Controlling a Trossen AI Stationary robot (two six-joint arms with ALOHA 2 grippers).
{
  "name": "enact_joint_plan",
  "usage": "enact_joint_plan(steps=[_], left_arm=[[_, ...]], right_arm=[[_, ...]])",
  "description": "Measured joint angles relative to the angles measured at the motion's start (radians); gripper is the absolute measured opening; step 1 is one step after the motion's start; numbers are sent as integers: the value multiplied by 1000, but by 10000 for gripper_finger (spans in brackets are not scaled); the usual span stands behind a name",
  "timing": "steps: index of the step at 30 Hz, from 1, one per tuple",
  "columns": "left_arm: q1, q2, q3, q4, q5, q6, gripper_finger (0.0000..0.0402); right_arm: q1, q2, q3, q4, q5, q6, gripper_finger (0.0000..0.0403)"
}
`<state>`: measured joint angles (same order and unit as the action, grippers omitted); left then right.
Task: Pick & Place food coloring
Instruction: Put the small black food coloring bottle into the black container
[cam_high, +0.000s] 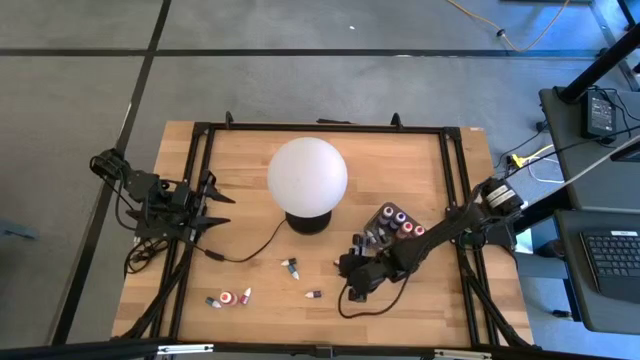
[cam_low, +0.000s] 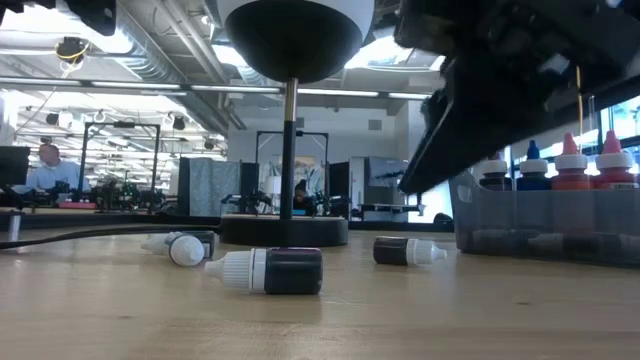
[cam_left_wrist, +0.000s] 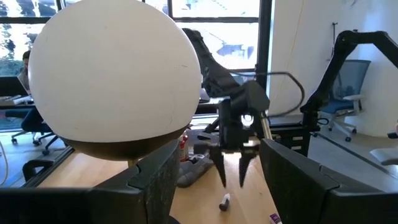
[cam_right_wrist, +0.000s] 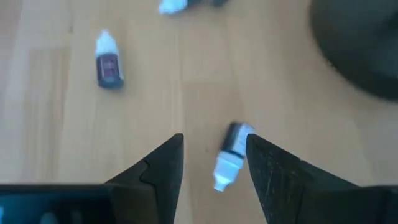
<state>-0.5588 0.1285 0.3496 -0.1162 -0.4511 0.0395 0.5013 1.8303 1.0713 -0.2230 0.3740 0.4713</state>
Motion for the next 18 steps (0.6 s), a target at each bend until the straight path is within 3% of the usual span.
enact_joint_plan(steps=[11, 18], left_arm=[[0, 0, 0, 0, 0, 0, 216], [0, 0, 0, 0, 0, 0, 218]], right_arm=[[-34, 109, -1, 13, -34, 36, 172], [-43, 105, 2, 7, -74, 23, 101]])
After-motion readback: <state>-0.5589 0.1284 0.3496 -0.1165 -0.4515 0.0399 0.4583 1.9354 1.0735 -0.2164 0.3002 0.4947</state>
